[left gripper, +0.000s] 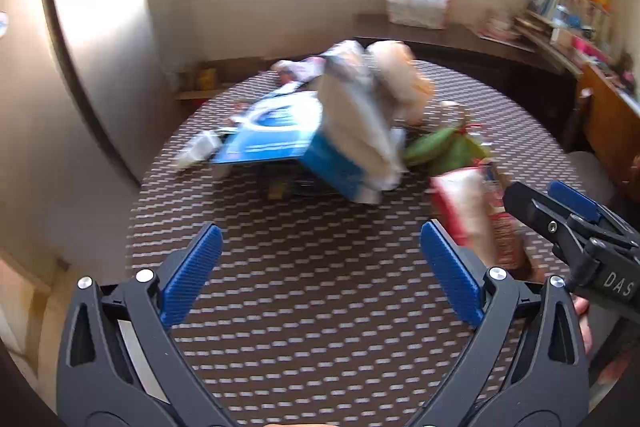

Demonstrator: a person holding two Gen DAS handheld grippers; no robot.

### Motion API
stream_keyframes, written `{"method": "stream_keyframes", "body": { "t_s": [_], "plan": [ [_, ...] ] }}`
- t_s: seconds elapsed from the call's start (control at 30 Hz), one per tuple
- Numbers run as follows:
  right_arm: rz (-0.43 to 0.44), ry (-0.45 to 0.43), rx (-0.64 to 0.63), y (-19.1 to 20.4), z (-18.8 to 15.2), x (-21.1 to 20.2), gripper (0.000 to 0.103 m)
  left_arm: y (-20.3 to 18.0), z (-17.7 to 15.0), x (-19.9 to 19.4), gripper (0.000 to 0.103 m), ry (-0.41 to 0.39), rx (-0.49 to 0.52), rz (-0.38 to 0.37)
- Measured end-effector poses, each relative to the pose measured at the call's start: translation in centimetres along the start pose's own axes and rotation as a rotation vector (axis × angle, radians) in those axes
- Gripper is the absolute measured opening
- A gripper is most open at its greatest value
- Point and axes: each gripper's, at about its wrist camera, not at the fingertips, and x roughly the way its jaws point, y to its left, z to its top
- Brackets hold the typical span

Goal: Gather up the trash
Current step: 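Lift the red bag with the right tool while the left tool grasps the green felt toy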

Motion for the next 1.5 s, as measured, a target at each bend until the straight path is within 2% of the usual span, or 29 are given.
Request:
{"method": "stream_keyframes", "body": {
  "t_s": [0.07,0.17,0.27,0.37,0.4,0.5,0.7,0.83,0.93,1.0,1.07,1.2,1.27,1.3,1.33,1.37,1.4,1.43,1.5],
  "plan": [
    [-0.024,0.042,-0.002,0.4,-0.1,1.2,0.099,1.0,-0.3,0.1,0.097,-0.001,-0.016,0.041],
    [-0.122,0.076,-0.043,1.0,-0.4,2.7,0.099,2.5,-0.6,0.3,0.097,0.019,-0.054,0.030],
    [-0.198,0.175,-0.089,1.5,-1.0,4.9,0.099,3.0,-0.7,0.6,0.097,0.030,-0.071,0.033],
    [-0.269,0.186,-0.151,2.4,-1.7,5.5,0.097,2.5,-0.3,1.0,0.097,0.043,-0.073,0.020],
    [-0.275,0.174,-0.158,2.4,-1.8,5.3,0.083,2.2,-0.1,1.1,0.097,0.047,-0.069,0.009],
    [-0.259,0.161,-0.136,1.5,-1.7,4.8,0.083,0.4,0.8,1.2,0.097,0.038,-0.035,-0.044],
    [-0.277,0.025,-0.019,-2.4,-0.3,-0.1,0.083,-4.4,2.5,1.8,0.097,0.036,0.045,-0.126],
    [-0.360,-0.053,0.041,-5.4,0.8,-3.3,0.083,-7.9,3.5,3.4,0.097,0.074,0.113,-0.211],
    [-0.389,-0.072,0.100,-7.8,1.2,-4.5,0.083,-10.2,4.2,5.4,0.097,0.142,0.155,-0.210],
    [-0.415,-0.079,0.125,-9.0,1.4,-4.8,0.083,-11.3,4.7,6.8,0.097,0.158,0.179,-0.230],
    [-0.424,-0.074,0.150,-10.1,1.7,-5.3,0.083,-12.4,5.1,8.6,0.097,0.210,0.202,-0.198],
    [-0.438,-0.065,0.173,-11.3,1.5,-5.2,0.083,-13.6,5.7,11.1,0.097,0.242,0.209,-0.220],
    [-0.435,-0.054,0.174,-11.4,1.6,-4.6,0.083,-13.4,5.9,11.6,0.097,0.219,0.186,-0.226],
    [-0.432,-0.051,0.177,-11.4,1.5,-4.5,0.083,-13.3,6.0,11.7,0.078,0.208,0.180,-0.224],
    [-0.430,-0.050,0.179,-11.3,1.5,-4.3,0.083,-13.2,6.0,11.9,0.036,0.217,0.190,-0.238],
    [-0.428,-0.049,0.179,-11.1,1.4,-4.2,0.083,-12.8,6.0,12.0,0.024,0.228,0.177,-0.257],
    [-0.425,-0.049,0.176,-10.8,1.3,-4.2,0.083,-12.3,6.1,12.0,0.023,0.235,0.151,-0.277],
    [-0.423,-0.051,0.169,-10.5,1.3,-4.2,0.083,-11.9,6.2,12.0,0.017,0.239,0.138,-0.290],
    [-0.417,-0.052,0.147,-9.8,1.2,-4.1,0.083,-11.2,6.0,11.2,0.016,0.212,0.133,-0.306]
  ]
}}
